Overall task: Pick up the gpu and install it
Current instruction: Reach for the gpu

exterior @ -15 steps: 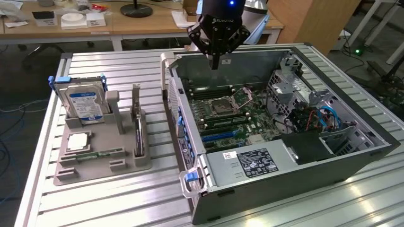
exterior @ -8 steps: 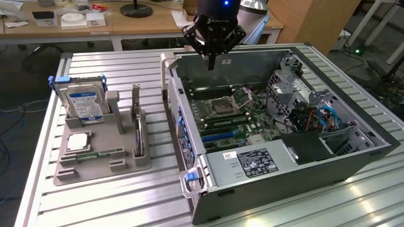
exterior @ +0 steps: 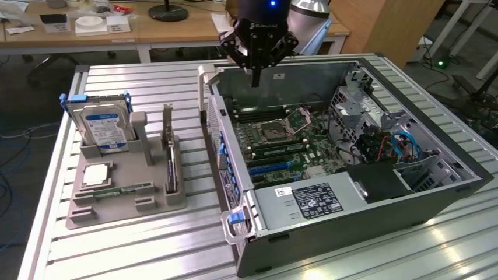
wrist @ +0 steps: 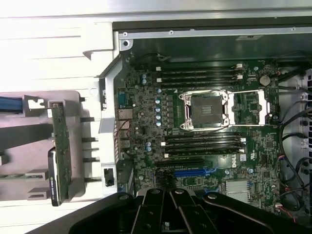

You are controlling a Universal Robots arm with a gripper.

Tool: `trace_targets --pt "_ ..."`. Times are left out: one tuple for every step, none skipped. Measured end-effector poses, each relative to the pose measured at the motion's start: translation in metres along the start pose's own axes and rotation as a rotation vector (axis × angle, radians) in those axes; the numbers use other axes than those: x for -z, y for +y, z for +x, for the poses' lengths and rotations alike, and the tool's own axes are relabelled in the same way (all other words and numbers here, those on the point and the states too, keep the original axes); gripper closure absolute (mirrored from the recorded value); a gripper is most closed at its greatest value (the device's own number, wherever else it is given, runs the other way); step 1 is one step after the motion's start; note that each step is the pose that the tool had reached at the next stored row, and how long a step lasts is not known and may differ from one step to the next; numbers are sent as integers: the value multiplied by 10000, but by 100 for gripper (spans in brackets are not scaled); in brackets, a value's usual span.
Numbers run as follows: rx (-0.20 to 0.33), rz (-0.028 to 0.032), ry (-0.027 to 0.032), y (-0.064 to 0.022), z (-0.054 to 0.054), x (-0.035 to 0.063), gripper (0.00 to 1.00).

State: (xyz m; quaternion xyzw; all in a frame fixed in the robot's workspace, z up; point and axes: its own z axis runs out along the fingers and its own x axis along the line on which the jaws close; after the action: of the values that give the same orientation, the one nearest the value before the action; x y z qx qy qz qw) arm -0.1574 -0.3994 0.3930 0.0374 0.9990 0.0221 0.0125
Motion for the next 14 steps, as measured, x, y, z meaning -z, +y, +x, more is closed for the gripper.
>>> trace_targets --pt "0 0 0 -1 9 0 90" --pt "-1 -1 -1 -2 16 0 90" --pt "0 0 0 -3 24 0 90" --pt "-1 0 1 -4 34 1 90" --pt "-1 0 0 -5 46 1 90" --pt "0 1 1 -6 56 2 90" --pt "-1 0 0 -7 66 1 90" --pt "-1 0 1 -8 75 2 90" --pt "0 0 0 -9 85 2 90" --pt "1 1 1 -11 94 2 90" --pt "0 0 0 -12 104 2 90" --pt "0 0 0 -13 114 2 90" --pt "0 0 1 -14 125 3 90" --pt "0 -1 0 -16 135 3 90"
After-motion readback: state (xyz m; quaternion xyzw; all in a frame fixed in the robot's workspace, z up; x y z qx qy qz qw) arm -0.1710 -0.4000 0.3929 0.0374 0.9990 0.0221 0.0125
